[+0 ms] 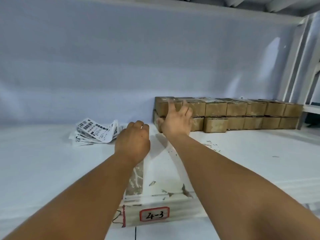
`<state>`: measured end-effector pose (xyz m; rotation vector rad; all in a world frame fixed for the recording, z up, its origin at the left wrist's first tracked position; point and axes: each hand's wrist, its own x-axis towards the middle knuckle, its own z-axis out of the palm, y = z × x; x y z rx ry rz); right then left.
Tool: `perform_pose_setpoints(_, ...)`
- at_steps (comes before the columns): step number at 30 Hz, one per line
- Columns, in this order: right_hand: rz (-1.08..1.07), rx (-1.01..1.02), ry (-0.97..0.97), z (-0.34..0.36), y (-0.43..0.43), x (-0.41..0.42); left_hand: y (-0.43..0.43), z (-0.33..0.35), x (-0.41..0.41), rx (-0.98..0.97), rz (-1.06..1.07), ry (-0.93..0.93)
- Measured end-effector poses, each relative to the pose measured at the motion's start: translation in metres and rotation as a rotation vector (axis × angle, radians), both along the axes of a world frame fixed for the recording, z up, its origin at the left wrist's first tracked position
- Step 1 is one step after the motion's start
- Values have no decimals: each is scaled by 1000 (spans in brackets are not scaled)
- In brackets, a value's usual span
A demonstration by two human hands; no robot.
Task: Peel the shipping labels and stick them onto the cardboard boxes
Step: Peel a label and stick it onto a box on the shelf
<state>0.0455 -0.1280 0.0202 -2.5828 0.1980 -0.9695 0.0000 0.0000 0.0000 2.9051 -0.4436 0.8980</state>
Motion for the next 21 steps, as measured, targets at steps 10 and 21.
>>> perform_pose_setpoints(10, -115, 70, 20, 11, 8, 33, 5, 0, 0, -130, 66, 3)
perform_pose_setpoints(21, 130, 355, -272, 10, 10, 8, 11, -1, -1, -157, 208, -199)
